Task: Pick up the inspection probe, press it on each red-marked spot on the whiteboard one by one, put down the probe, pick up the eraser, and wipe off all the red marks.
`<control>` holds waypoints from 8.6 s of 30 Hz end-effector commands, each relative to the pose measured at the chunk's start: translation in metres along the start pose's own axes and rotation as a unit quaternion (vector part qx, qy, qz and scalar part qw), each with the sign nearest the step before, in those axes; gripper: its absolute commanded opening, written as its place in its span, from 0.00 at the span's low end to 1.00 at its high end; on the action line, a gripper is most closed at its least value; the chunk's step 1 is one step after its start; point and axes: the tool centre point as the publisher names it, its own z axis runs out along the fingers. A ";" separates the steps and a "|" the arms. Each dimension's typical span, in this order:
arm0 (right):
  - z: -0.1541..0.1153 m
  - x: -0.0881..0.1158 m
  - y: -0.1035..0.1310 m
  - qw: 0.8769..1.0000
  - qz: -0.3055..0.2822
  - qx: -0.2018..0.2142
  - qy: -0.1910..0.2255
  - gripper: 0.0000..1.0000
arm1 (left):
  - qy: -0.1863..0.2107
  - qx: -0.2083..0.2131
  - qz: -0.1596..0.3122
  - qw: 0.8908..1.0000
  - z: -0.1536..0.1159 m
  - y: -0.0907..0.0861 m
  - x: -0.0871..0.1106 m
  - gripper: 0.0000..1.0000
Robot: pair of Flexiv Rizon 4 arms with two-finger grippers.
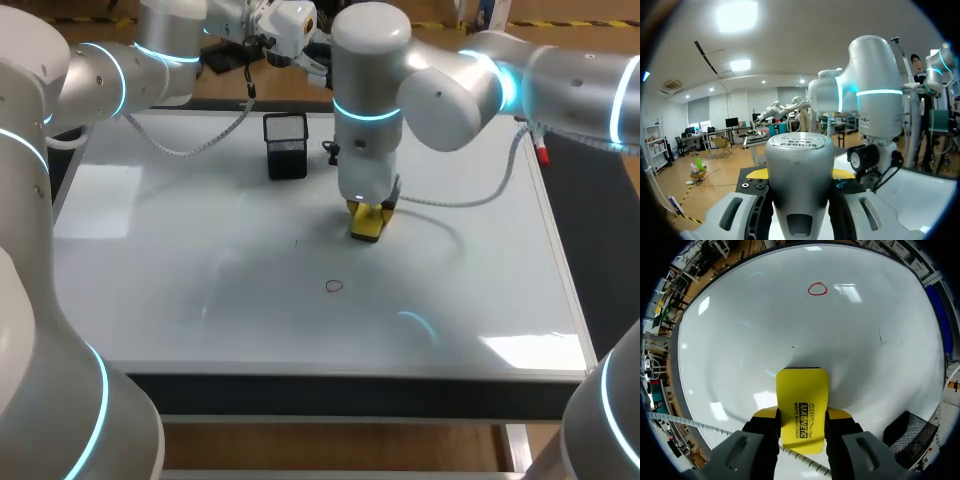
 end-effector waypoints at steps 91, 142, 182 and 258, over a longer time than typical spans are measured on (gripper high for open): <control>-0.027 0.167 -0.037 0.974 0.223 0.020 -0.028 0.00 | 0.175 0.007 0.011 0.985 0.027 -0.043 0.123 0.00; -0.027 0.167 -0.037 0.974 0.223 0.020 -0.028 0.00 | 0.313 0.025 -0.001 0.949 0.071 -0.009 0.278 0.00; -0.027 0.167 -0.037 0.974 0.223 0.020 -0.028 0.00 | 0.309 0.040 -0.023 0.950 0.080 0.016 0.315 0.00; -0.027 0.167 -0.037 0.974 0.223 0.020 -0.028 0.00 | 0.263 0.021 -0.029 0.964 0.018 0.009 0.305 0.00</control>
